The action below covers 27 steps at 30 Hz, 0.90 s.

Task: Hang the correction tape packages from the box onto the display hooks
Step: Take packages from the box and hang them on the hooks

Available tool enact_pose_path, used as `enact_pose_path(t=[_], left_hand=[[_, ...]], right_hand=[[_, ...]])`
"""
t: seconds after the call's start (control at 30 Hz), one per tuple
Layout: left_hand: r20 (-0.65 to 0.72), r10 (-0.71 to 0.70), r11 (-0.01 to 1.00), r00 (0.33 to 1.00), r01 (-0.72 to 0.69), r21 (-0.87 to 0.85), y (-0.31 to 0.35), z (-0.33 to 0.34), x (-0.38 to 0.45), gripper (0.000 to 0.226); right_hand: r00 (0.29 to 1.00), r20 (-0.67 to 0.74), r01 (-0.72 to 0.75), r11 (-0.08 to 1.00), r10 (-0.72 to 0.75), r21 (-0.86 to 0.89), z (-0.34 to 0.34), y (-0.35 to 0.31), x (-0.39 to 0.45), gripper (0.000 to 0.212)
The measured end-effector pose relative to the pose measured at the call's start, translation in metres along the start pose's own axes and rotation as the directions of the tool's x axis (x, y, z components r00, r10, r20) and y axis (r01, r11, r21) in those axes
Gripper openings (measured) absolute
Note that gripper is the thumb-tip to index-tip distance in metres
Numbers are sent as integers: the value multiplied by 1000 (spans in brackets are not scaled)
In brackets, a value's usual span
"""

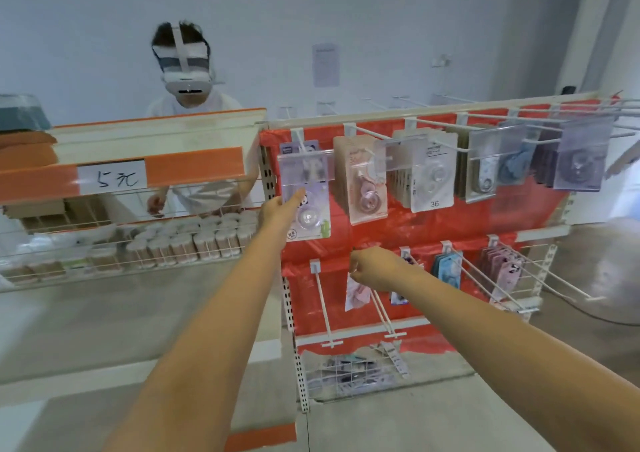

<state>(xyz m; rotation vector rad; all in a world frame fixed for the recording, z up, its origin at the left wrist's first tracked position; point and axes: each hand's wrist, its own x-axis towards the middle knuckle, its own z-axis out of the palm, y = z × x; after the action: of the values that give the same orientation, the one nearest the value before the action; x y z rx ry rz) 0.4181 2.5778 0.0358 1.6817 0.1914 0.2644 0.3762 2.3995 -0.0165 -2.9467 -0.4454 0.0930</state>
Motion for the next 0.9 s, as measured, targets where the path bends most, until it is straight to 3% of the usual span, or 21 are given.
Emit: enact_pose_path(t=[0.13,0.3,0.5,0.67,0.8,0.9], left_hand=[[-30,-12,999,999,13,40,1,8,39,22],[-74,-100,992,992,105,68,5,21,68,31],[-142,-14,994,990,29,102,3,34,87,23],[-121,-2,985,993,23,172,-7,29,79,25],[-126,-89,943,988,124,309,-31,17,60,55],[-58,-138,933,989,150,328,-36,20,25,40]], right_hand=[[1000,20,1,1000,-1,1,3,10,9,30],[999,51,2,999,-4,39,9,28,18,27],[997,76,-7,999,3,53,12,48,24,27],[998,67,0,999,-3,39,14,60,23,27],[997,82,1,1000,-3,15,12,69,15,29],[996,76,-36,999,37,-9,9,74,8,29]])
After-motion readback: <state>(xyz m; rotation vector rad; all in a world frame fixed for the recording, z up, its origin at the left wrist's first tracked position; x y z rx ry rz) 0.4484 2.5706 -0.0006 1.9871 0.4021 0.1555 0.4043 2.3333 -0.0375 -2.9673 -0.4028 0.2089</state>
